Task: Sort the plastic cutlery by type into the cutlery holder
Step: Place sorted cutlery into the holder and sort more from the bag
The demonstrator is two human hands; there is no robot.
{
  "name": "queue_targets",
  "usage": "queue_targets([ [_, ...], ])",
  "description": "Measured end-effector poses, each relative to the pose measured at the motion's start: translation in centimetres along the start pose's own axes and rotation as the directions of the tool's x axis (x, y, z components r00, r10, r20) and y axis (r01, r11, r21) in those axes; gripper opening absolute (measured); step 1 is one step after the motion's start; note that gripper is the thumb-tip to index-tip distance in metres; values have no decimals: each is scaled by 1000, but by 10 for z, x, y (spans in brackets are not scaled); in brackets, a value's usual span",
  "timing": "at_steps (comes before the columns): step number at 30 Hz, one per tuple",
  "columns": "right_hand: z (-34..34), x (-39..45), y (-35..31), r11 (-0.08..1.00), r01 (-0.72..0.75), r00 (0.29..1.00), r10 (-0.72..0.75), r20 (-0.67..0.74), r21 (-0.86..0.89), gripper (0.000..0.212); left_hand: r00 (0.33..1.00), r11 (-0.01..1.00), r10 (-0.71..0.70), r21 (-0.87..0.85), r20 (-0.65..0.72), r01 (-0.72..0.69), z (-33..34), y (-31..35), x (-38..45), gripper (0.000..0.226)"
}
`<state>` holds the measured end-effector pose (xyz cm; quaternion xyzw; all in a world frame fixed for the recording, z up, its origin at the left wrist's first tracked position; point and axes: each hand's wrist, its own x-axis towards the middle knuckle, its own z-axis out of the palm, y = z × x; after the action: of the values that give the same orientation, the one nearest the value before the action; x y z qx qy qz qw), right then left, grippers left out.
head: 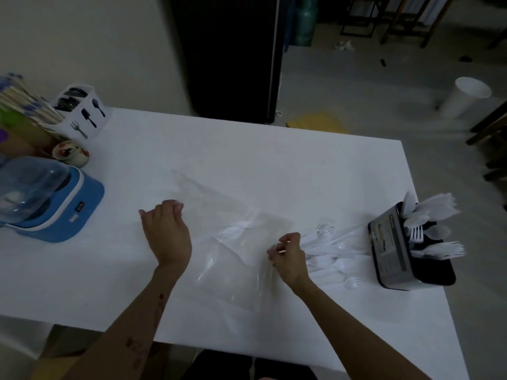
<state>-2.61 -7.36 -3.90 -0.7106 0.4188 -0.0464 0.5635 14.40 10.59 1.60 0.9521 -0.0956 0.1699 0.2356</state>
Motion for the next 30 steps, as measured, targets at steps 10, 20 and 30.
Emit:
queue_targets([
  [10, -22, 14, 11, 917, -193, 981, 169, 99, 348, 29, 895, 972, 236, 68, -378, -227, -59, 63, 18, 35],
  [20, -34, 16, -2, 923, -135, 965, 40, 259, 360, 14, 997, 994, 67, 89, -42, -63, -26, 37, -10, 72],
  [30, -31, 31, -16, 996, 38, 952, -60, 300, 79, 33, 716, 964, 263, -147, 647, -222, 47, 70, -123, 101],
])
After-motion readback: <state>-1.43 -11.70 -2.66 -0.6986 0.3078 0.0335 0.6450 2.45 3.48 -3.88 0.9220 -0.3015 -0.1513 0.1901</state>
